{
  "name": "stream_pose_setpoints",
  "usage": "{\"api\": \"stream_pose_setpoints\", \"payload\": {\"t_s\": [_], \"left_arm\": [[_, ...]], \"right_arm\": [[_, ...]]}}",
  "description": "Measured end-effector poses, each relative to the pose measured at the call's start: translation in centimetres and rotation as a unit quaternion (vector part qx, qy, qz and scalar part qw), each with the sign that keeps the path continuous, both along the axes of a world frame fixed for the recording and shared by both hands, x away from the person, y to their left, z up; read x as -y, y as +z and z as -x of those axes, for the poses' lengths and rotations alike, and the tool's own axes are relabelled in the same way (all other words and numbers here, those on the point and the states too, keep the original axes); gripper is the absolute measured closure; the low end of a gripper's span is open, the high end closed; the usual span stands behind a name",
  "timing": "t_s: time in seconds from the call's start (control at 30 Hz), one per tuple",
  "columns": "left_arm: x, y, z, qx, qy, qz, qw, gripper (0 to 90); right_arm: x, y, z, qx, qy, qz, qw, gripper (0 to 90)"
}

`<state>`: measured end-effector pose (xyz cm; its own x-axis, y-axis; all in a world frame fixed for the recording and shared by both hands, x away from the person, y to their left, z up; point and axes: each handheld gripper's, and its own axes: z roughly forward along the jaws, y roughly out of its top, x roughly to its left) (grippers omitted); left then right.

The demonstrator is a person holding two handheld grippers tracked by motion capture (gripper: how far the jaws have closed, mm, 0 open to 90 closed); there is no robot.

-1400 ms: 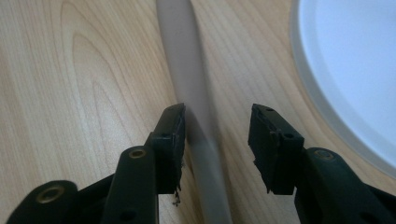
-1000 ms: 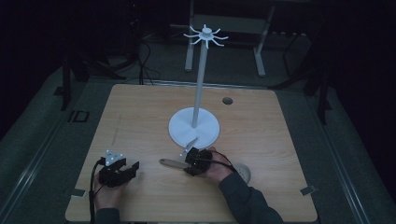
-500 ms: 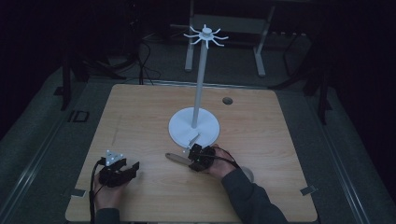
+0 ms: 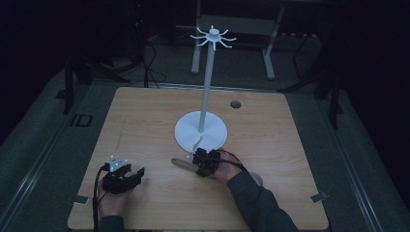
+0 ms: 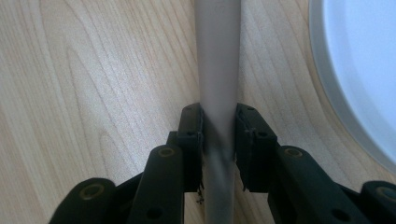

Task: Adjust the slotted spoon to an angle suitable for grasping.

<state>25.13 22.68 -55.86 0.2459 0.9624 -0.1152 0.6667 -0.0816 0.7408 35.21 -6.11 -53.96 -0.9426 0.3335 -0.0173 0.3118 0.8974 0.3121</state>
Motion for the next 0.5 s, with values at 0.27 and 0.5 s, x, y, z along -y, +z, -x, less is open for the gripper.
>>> {"api": "stream_pose_setpoints", "payload": {"t_s": [0.27,0.5], "left_arm": [[-0.02,-0.02,-0.07,0.000,0.001,0.001,1.0000,42.8],[0.14,-0.01,-0.19,0.001,-0.003,0.000,1.0000,42.8]], "right_arm": [[0.27,-0.02,0.43,0.020,0.002,-0.008,0.9998,73.8],[0.91,0.68,0.75,0.041,0.003,-0.029,0.9987,73.8]]}}
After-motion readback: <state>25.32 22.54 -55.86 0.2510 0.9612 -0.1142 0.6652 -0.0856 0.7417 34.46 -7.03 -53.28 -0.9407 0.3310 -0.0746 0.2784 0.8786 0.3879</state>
